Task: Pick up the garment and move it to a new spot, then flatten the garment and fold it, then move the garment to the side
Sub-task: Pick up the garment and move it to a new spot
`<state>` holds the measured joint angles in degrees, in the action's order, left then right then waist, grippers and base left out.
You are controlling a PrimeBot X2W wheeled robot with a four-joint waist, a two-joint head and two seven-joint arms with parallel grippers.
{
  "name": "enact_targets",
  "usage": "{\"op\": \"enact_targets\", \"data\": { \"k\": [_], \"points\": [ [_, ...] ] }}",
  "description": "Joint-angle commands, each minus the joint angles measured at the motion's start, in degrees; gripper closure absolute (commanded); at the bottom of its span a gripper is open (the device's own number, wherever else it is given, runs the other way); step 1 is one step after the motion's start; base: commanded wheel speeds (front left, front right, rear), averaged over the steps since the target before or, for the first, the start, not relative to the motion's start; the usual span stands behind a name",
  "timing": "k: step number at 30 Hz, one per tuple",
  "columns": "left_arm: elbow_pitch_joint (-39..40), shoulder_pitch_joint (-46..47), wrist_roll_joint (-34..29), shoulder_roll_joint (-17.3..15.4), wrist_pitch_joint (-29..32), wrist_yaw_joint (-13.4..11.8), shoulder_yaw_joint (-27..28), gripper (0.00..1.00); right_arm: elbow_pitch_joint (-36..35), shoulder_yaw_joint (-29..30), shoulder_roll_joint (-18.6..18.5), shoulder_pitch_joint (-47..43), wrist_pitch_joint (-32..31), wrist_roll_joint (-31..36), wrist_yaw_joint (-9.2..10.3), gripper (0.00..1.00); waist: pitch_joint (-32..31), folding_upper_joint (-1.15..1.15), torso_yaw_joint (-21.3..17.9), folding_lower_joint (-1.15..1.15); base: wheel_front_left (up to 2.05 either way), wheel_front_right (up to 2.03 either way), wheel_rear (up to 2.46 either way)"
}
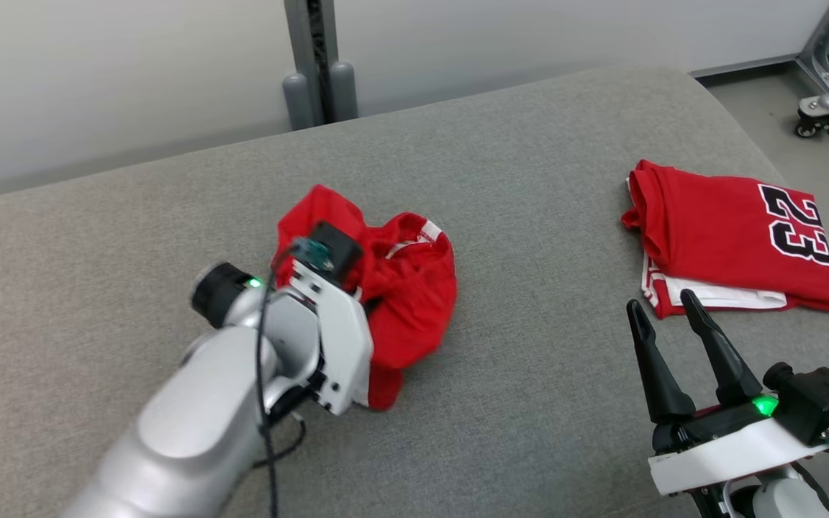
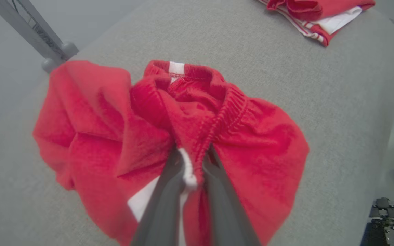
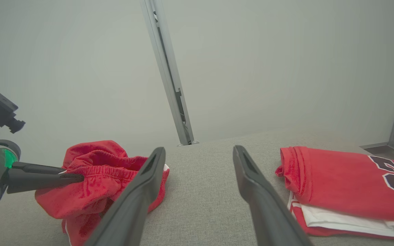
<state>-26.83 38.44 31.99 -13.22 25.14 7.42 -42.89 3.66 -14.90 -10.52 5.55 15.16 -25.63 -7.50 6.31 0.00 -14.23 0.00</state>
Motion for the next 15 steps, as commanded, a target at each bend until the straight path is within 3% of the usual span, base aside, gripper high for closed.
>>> {"op": "enact_targets", "data": {
  "k": [1, 9, 10, 12, 13, 14, 15],
  "points": [
    [-2.49, -0.26, -0.77, 1.02, -1.73, 0.07, -0.68, 1.0, 0.06, 0.16, -0.2, 0.87, 0.1, -0.26, 0.01, 0.0, 0.6, 0.0, -0.74, 0.0, 0.0, 0.0, 0.0],
    [-15.69, 2.04, -0.71, 6.3, -8.41, 0.08, -4.81, 1.0, 0.33, 0.02, -0.64, 1.36, 0.1, -0.32, 0.01, 0.0, 1.78, 0.0, -1.81, 0.0, 0.0, 0.0, 0.0],
    [-16.73, 2.21, -0.24, 6.67, -9.2, 0.08, -5.13, 0.93, 0.35, 0.15, -0.69, 1.31, 0.1, -0.32, 0.01, 0.0, 1.8, 0.0, -1.74, 0.0, 0.0, 0.0, 0.0],
    [-18.25, 3.15, 0.26, 7.26, -10.72, 0.08, -5.88, 0.43, 0.47, 0.4, -0.77, 1.0, 0.1, -0.18, 0.01, 0.0, 1.69, 0.0, -1.4, 0.0, 0.0, 0.0, 0.0],
    [-18.82, 3.58, 0.67, 7.52, -11.41, 0.08, -6.17, 0.11, 0.55, 0.36, -0.79, 0.91, 0.1, -0.05, 0.01, 0.0, 1.55, 0.0, -1.14, 0.0, 0.0, 0.0, 0.0],
    [-19.26, 3.92, 0.99, 7.66, -12.03, 0.08, -6.63, 0.0, 0.62, 0.37, -0.86, 0.86, 0.1, 0.05, 0.0, 0.0, 1.37, 0.0, -0.85, 0.0, 0.0, 0.0, 0.0],
    [-19.58, 4.19, 1.25, 7.87, -12.7, 0.08, -7.13, 0.0, 0.7, 0.38, -0.93, 0.81, 0.1, 0.11, 0.01, 0.0, 1.16, 0.0, -0.53, 0.0, 0.0, 0.0, 0.0]
  ]
}}
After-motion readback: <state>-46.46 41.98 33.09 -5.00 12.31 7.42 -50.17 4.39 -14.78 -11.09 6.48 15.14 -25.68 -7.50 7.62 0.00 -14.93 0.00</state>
